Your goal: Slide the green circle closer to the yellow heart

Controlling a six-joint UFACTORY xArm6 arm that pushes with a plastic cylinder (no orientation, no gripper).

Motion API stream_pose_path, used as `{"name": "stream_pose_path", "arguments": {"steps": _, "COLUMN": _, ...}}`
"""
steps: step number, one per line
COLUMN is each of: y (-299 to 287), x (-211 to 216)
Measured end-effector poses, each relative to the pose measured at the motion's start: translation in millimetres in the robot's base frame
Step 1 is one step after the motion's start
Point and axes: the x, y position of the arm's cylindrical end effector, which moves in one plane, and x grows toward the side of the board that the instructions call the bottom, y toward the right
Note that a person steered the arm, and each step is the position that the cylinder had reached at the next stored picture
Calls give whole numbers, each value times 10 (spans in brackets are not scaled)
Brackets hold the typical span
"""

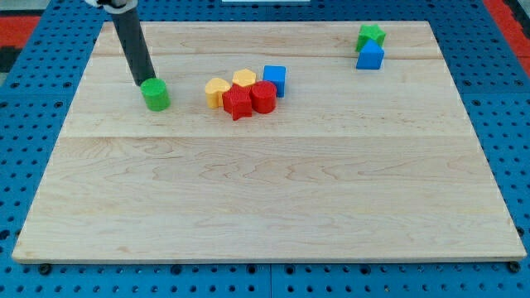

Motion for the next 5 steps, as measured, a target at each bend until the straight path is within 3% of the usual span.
{"name": "stream_pose_path", "arguments": {"steps": 1, "y": -13, "x": 314}}
{"name": "stream_pose_path", "arguments": {"steps": 2, "y": -436, "x": 357}}
{"name": "stream_pose_path", "arguments": {"steps": 5, "y": -136, "x": 549}}
